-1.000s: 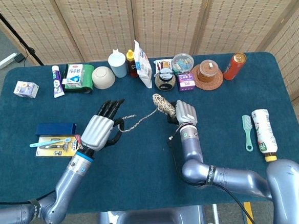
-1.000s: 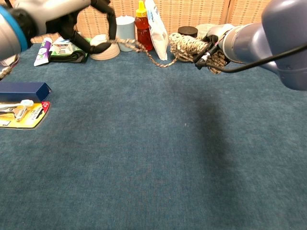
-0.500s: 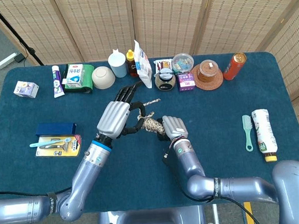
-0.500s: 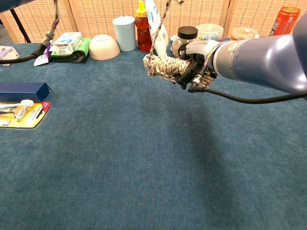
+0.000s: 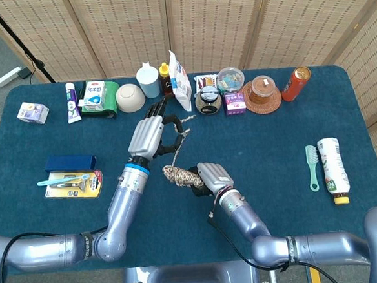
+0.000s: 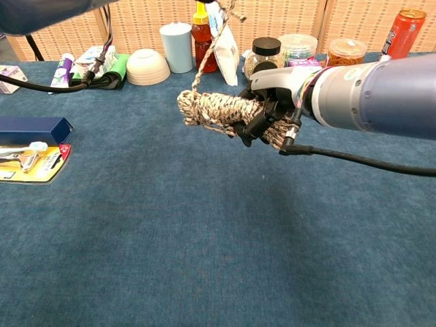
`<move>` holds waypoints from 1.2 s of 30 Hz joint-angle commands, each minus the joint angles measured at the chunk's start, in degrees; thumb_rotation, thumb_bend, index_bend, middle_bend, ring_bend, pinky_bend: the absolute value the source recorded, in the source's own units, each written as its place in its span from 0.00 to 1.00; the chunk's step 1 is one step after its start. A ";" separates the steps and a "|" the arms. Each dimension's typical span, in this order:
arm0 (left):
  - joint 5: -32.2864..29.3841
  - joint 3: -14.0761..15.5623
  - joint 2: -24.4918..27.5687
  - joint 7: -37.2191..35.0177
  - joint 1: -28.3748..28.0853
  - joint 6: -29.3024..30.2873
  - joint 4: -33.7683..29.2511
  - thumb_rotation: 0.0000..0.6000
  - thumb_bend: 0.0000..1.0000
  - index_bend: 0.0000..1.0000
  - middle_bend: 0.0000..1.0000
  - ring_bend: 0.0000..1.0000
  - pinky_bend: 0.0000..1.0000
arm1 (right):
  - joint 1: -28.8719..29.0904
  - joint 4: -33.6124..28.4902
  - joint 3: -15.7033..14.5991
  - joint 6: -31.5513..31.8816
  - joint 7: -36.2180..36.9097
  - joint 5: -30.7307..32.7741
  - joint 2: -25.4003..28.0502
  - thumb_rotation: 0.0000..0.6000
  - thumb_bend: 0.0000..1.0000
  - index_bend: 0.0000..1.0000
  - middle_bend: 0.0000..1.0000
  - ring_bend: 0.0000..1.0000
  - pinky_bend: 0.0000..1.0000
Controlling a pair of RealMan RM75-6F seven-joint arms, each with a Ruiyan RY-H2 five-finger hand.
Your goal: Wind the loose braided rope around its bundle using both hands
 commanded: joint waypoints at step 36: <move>5.47 8.44 4.14 0.94 4.11 0.98 -2.04 1.00 0.37 0.00 0.00 0.00 0.00 | -0.86 -4.43 -2.30 -0.75 9.97 -4.99 6.75 1.00 1.00 0.64 0.64 0.71 0.98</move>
